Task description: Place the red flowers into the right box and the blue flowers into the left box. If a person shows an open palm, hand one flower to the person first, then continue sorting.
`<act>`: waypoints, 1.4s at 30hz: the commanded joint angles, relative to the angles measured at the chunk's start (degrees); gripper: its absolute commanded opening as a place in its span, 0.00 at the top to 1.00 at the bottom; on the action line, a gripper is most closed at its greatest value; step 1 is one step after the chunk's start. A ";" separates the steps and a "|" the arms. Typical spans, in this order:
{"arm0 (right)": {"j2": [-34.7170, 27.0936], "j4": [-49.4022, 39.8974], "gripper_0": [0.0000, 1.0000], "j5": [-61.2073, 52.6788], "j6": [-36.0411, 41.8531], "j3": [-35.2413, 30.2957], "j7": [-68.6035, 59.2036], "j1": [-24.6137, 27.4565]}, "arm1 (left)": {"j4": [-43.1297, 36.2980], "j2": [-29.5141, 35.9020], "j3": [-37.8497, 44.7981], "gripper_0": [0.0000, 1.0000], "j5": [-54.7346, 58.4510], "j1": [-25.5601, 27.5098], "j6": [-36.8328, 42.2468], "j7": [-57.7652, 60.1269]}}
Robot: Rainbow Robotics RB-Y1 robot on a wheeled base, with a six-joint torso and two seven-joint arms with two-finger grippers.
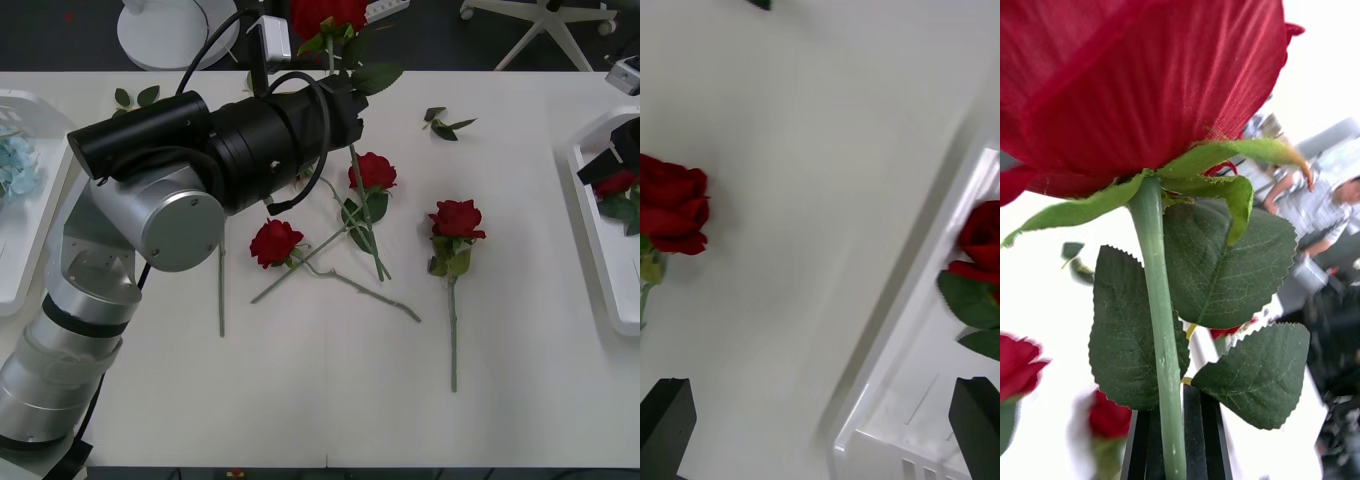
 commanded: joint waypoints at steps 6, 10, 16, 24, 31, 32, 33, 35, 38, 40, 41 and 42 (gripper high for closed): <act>-3.21 -5.59 0.00 -21.27 3.53 -1.54 4.88 4.07 | 7.48 -5.68 -2.66 1.00 -1.76 -6.64 -13.38 -1.71; -3.03 -6.20 0.00 -26.72 4.24 -1.54 5.75 4.07 | 7.75 -6.47 -2.66 1.00 -1.32 -7.96 -14.08 -1.00; -1.19 -8.40 0.00 -33.14 4.41 -1.54 6.63 4.07 | 8.63 -8.32 -3.36 1.00 -0.09 -7.70 -18.48 2.07; 3.03 -12.53 0.00 -36.92 0.54 -1.62 5.93 4.16 | 11.35 -9.46 -4.77 1.00 -0.61 -7.70 -24.01 3.48; 8.57 -13.50 0.00 -35.34 -3.50 -1.62 5.14 4.16 | 11.35 -9.37 -5.83 1.00 0.18 -7.70 -25.77 3.83; 9.10 -13.85 0.00 -34.63 -3.67 -1.54 5.05 4.25 | 11.35 -9.37 -6.00 1.00 0.18 -7.61 -25.77 3.83; 9.54 -14.11 0.00 -34.19 -3.76 -1.54 5.05 4.25 | 11.35 -9.37 -6.09 1.00 0.26 -7.61 -25.77 3.83; 11.12 -14.46 0.00 -33.49 -4.20 -1.54 4.61 4.25 | 11.35 -9.37 -6.44 1.00 0.35 -7.61 -25.77 3.83; 12.70 -14.46 0.06 -33.23 -4.73 -1.54 4.08 4.25 | 11.35 -9.37 -6.62 1.00 0.62 -7.52 -25.77 3.92; 13.40 -14.73 0.15 -32.52 -4.73 -1.54 4.08 4.25 | 11.35 -9.37 -6.62 1.00 0.70 -7.52 -25.77 4.01; 13.75 -14.82 0.20 -32.17 -4.90 -1.54 4.00 4.16 | 11.35 -9.37 -6.62 1.00 0.62 -7.52 -25.77 4.01; 14.11 -15.08 0.25 -31.91 -4.99 -1.45 4.00 4.25 | 11.35 -9.37 -6.62 1.00 0.62 -7.61 -25.77 4.01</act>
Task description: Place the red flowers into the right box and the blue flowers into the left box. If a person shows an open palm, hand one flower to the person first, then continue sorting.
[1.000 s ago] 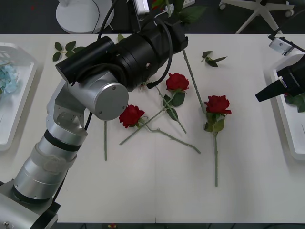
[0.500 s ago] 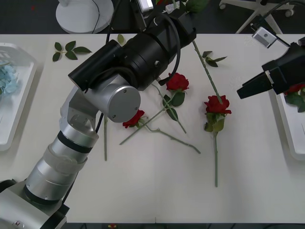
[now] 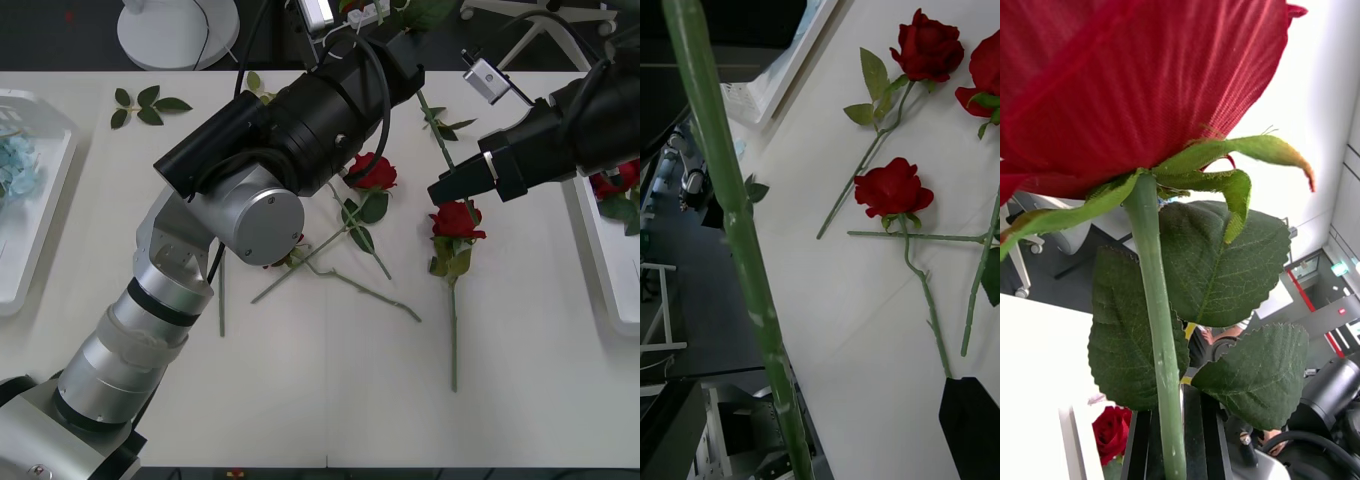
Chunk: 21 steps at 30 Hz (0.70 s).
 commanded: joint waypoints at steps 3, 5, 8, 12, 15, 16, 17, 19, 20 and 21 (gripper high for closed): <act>3.03 -2.31 0.38 1.46 -0.87 -1.32 -1.72 0.24 | -0.65 -1.60 -1.17 1.00 0.14 -2.55 -0.96 3.08; 3.11 -2.40 0.70 1.46 -1.14 -0.97 -1.98 0.33 | -0.65 -1.60 -1.17 1.00 -0.04 -2.55 -0.96 2.90; 3.11 -2.49 0.95 1.37 -1.40 -0.36 -2.51 0.24 | -0.65 -1.60 -1.17 1.00 -0.30 -2.55 -0.96 2.82; 3.11 -2.66 1.00 1.46 -1.75 0.08 -2.86 0.24 | -0.65 -1.33 -1.17 1.00 -0.39 -2.47 -0.96 2.73; 3.11 -2.75 1.00 1.46 -1.75 0.08 -3.12 0.24 | -0.65 -1.24 -1.17 1.00 -0.48 -2.55 -0.87 2.73; 3.11 -2.75 1.00 1.46 -1.84 0.08 -3.21 0.24 | -0.65 -1.24 -1.17 1.00 -0.48 -2.55 -0.96 2.73; 3.20 -2.75 1.00 1.46 -1.84 0.08 -3.21 0.24 | -0.65 -1.24 -1.17 1.00 -0.48 -2.47 -0.96 2.73; 3.11 -2.84 1.00 1.46 -1.84 0.17 -3.30 0.24 | -0.65 -1.24 -1.17 0.61 -0.74 -2.55 -0.96 2.73; 3.11 -2.84 1.00 1.46 -1.93 0.17 -3.30 0.24 | -0.65 -1.24 -1.17 0.36 -0.83 -2.47 -0.96 2.73; 3.11 -2.84 1.00 1.54 -1.93 0.17 -3.30 0.24 | -0.65 -1.24 -1.00 0.05 -1.00 -2.47 -1.31 2.64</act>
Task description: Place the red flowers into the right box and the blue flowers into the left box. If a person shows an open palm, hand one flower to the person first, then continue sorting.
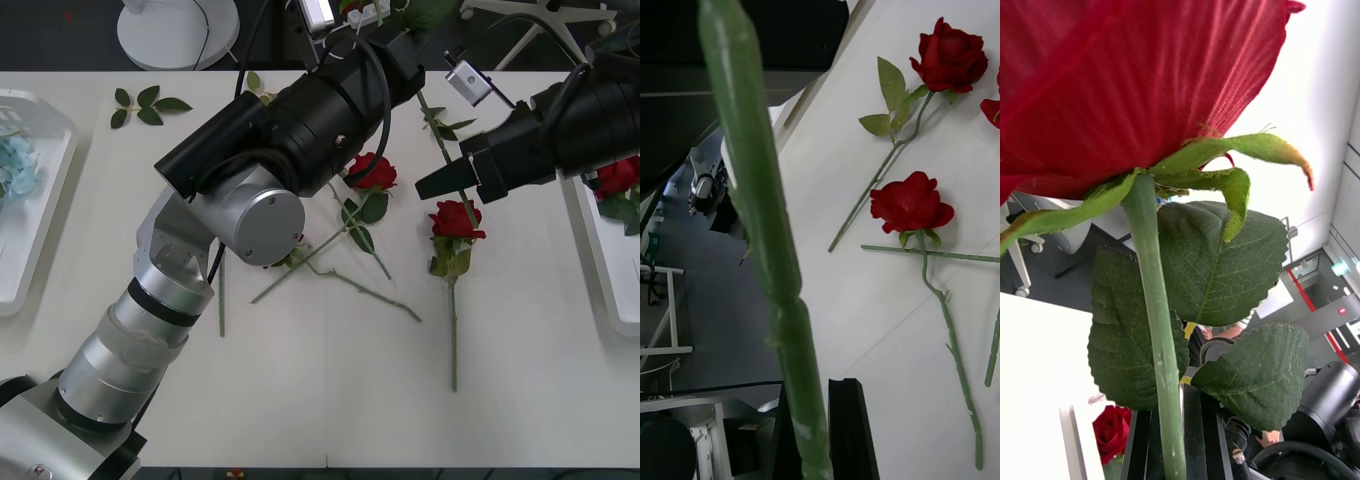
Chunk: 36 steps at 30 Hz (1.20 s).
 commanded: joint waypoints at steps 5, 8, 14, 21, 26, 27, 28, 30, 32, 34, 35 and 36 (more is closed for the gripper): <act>0.41 -1.88 1.00 0.31 -0.77 0.04 -2.67 0.20 | -0.73 -1.33 -0.72 0.00 -1.41 -2.47 -2.76 2.81; -0.03 -1.88 1.00 0.31 -0.77 0.04 -2.85 0.20 | -0.73 -1.33 -0.54 0.00 -1.41 -2.47 -2.85 3.07; -1.96 -1.88 1.00 1.45 -0.68 0.04 -3.90 0.20 | -0.82 -1.24 0.69 0.00 -0.79 -2.47 -2.85 3.16; -6.09 -1.88 1.00 6.99 -0.59 0.04 -8.21 0.20 | -0.82 -0.54 1.92 0.00 1.14 -2.55 -2.76 3.16; -9.96 -1.00 1.00 12.97 0.02 0.04 -10.50 0.20 | -4.43 3.15 5.08 0.00 2.55 -2.47 6.90 3.16; -10.84 -0.47 1.00 14.11 0.29 -0.05 -11.29 0.20 | -6.36 4.03 6.75 0.00 2.81 -2.47 12.18 3.25; -11.46 -0.12 1.00 14.90 0.55 -0.05 -11.64 0.20 | -7.85 4.56 8.07 0.00 3.08 -2.47 16.05 3.16; -13.39 1.46 1.00 17.27 1.43 -0.14 -11.81 0.12 | -12.95 6.32 13.17 0.00 4.66 -2.55 31.16 3.16; -16.20 4.10 1.00 19.65 2.40 -0.32 -11.81 0.20 | -16.99 8.43 17.91 0.00 8.17 -2.47 43.20 3.25; -18.13 6.30 1.00 20.35 3.36 -0.76 -11.90 0.12 | -17.79 10.62 20.11 0.00 12.83 -2.11 47.42 2.98; -19.10 7.53 1.00 20.88 3.71 -0.84 -11.90 0.12 | -17.96 12.03 20.90 0.00 14.85 -1.67 49.36 2.81; -20.16 9.02 1.00 22.11 3.98 -0.84 -11.64 0.20 | -18.49 14.05 21.96 0.00 16.79 -0.71 51.55 2.46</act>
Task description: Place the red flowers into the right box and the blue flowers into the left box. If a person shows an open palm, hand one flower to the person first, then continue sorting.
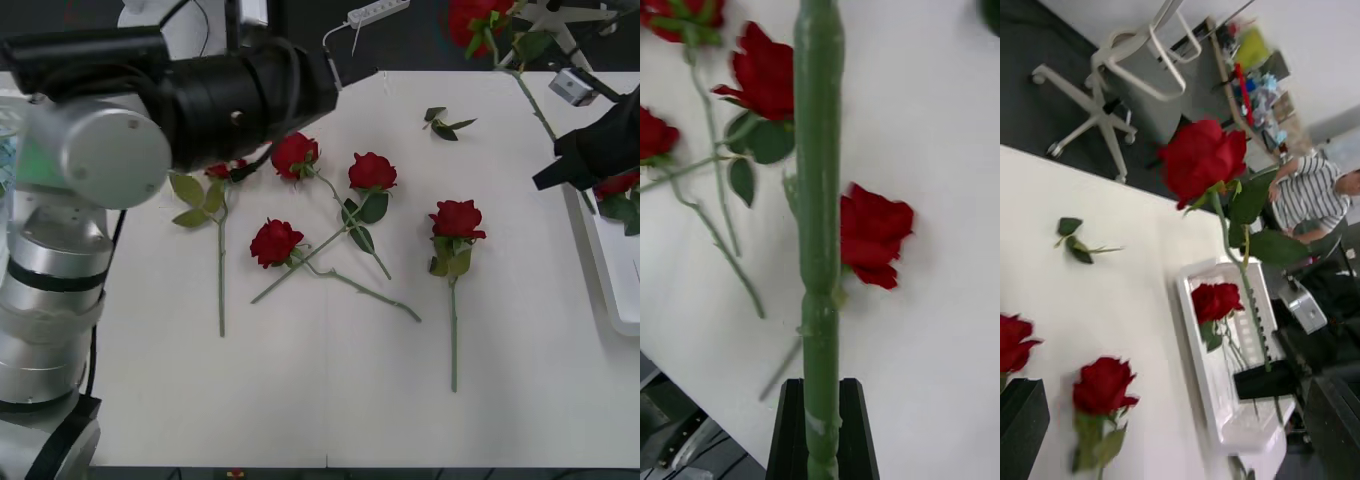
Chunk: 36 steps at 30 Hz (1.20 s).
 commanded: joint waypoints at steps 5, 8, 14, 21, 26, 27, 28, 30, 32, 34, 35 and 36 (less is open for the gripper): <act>-9.96 10.76 1.00 5.41 2.20 -0.93 0.10 0.15 | -6.03 16.11 6.50 0.00 13.90 6.09 11.08 -2.61; -11.02 15.33 1.00 6.47 2.11 -0.84 0.72 0.15 | -5.94 19.97 6.94 0.00 16.01 10.05 11.08 -6.13; -10.67 22.10 1.00 14.29 1.94 -0.84 2.91 0.15 | -1.55 23.58 6.94 0.00 15.66 12.95 9.23 -6.74; -9.00 32.21 1.00 20.09 -0.96 -0.84 9.33 0.24 | 9.09 23.40 3.78 0.00 9.86 7.50 9.32 -6.74; -7.68 41.17 1.00 20.71 -5.36 -0.84 16.10 0.33 | 17.53 23.31 -2.55 0.00 3.26 0.64 8.71 -6.39; -7.41 41.97 1.00 20.79 -5.80 -0.84 16.71 0.33 | 18.32 23.31 -3.25 0.00 2.65 -0.06 8.35 -6.30; -6.89 43.90 1.00 20.97 -6.68 -0.84 17.94 0.33 | 20.69 23.14 -5.19 0.00 1.51 -1.82 7.74 -6.22; -6.18 45.83 1.00 21.32 -7.73 -0.93 19.00 0.33 | 23.68 22.79 -7.56 0.00 0.10 -3.84 7.04 -6.22; -5.30 47.50 1.00 21.85 -8.70 -0.84 19.09 0.33 | 26.93 21.91 -10.55 0.00 -1.48 -6.39 6.24 -6.13; -4.51 48.73 1.00 22.38 -9.22 -0.84 19.09 0.33 | 30.09 20.85 -12.66 0.00 -3.33 -8.58 6.16 -6.13; -3.99 49.44 1.00 22.82 -9.58 -0.84 19.09 0.33 | 32.38 20.24 -14.06 0.00 -4.56 -10.08 6.16 -6.04; -3.81 49.79 1.00 22.99 -9.75 -0.84 19.17 0.33 | 33.35 19.97 -14.50 0.00 -5.00 -10.61 6.16 -6.04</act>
